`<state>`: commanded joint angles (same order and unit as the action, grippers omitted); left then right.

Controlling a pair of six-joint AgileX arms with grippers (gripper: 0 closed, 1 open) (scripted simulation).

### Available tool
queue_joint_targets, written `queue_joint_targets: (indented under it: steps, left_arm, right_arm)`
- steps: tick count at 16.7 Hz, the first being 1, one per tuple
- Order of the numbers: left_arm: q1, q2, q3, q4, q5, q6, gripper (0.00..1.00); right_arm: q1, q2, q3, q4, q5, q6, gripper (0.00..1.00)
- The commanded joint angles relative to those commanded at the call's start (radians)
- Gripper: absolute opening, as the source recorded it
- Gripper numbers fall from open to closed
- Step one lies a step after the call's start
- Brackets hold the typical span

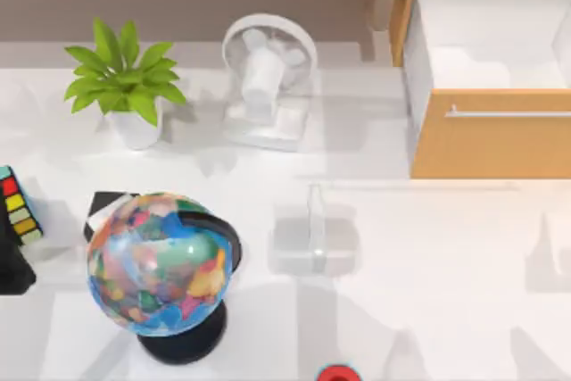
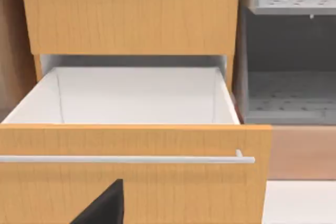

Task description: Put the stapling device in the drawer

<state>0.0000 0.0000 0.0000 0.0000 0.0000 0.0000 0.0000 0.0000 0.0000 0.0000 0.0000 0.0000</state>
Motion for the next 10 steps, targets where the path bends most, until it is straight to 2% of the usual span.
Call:
queue_joint_targets:
  steps: [5,10]
  left_arm:
    - [0.000,0.000,0.000,0.000,0.000,0.000,1.00]
    - [0.000,0.000,0.000,0.000,0.000,0.000,1.00]
  right_arm:
    - [0.026,0.062,0.060,-0.044,0.000,0.025,1.00]
    - [0.141,0.374,0.352,-0.234,0.000,0.134,1.00]
